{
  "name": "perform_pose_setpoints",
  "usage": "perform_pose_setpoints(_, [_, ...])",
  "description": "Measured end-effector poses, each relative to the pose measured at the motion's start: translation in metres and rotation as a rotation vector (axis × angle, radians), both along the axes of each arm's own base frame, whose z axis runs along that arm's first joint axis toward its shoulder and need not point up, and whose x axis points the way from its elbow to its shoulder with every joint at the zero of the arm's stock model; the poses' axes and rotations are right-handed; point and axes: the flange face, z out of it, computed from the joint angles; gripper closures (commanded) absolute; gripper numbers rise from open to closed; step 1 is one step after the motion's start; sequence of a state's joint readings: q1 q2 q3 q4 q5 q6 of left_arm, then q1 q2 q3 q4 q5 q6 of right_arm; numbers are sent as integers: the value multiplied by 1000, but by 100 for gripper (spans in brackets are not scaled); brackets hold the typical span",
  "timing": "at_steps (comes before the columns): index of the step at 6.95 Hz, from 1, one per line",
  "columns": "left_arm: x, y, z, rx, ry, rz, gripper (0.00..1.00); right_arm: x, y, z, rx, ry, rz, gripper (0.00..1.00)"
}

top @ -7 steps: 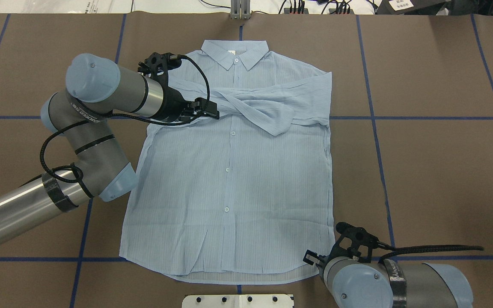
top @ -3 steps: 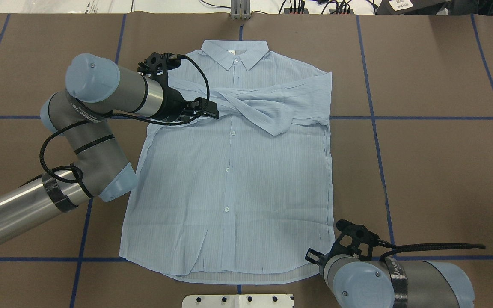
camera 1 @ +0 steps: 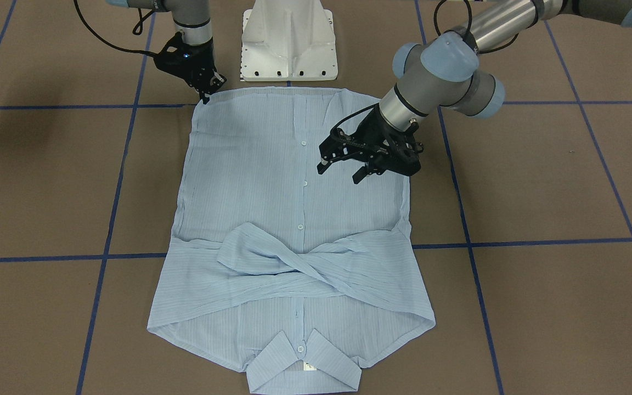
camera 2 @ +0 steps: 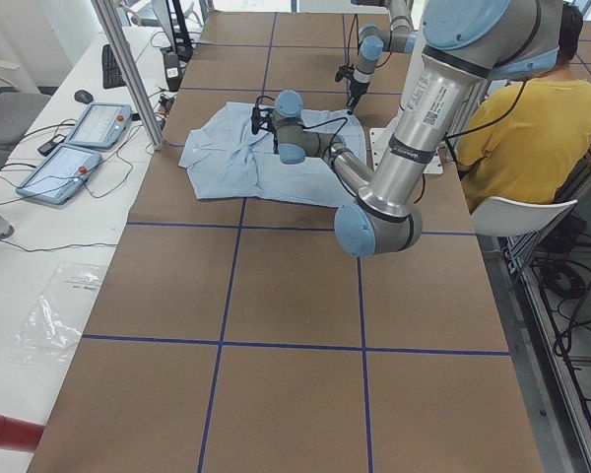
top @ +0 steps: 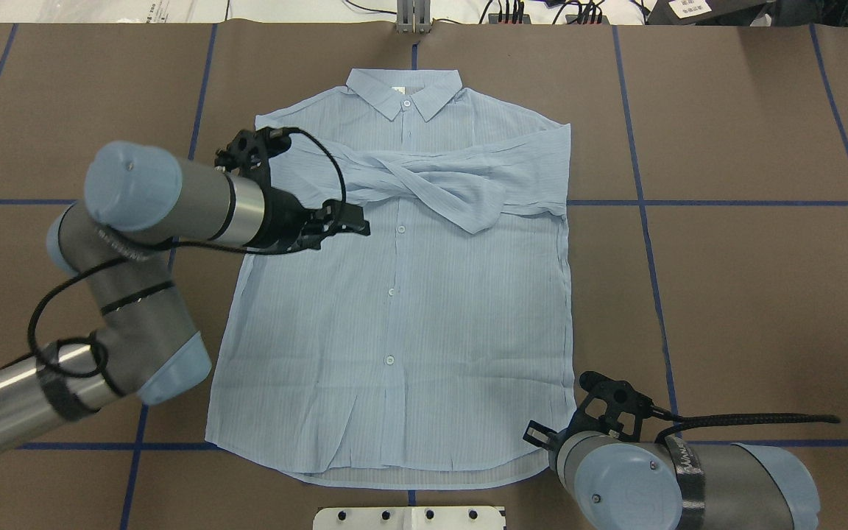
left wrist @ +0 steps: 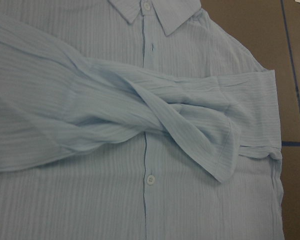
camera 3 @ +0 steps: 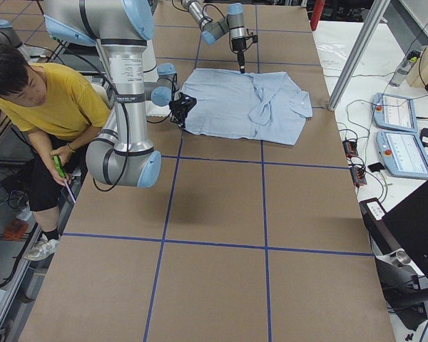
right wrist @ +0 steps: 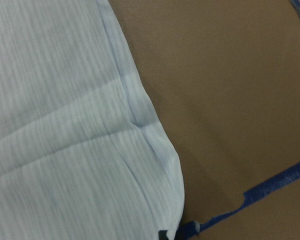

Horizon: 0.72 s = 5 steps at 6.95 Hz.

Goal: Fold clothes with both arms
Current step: 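Release the sleeve with the left gripper while the right gripper moves to the hem, then move the left gripper to the hem corner nearest it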

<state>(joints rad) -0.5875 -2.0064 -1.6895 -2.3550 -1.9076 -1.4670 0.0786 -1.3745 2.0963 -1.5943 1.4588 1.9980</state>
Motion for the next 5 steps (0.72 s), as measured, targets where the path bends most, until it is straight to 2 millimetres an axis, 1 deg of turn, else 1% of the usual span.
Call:
perform_pose_setpoints(1, [-18,52,36,-44,-33,-25,8,1,-2,-2,1,-5,3,100])
perform_pose_setpoints(2, [-40,98,64,-91,-81,-38,8,4,-6,-3,-3,-7,6,100])
perform_pose_setpoints(3, [-56,138,76,-139,-128,-53,12,7,-11,-5,-11,-12,9,100])
perform_pose_setpoints(4, [-54,173,82,-192,-187,-73,15,10,-14,-8,-17,-21,9,100])
perform_pose_setpoints(5, [-44,198,88,-222,-241,-86,17,12,-15,-11,-19,-28,8,100])
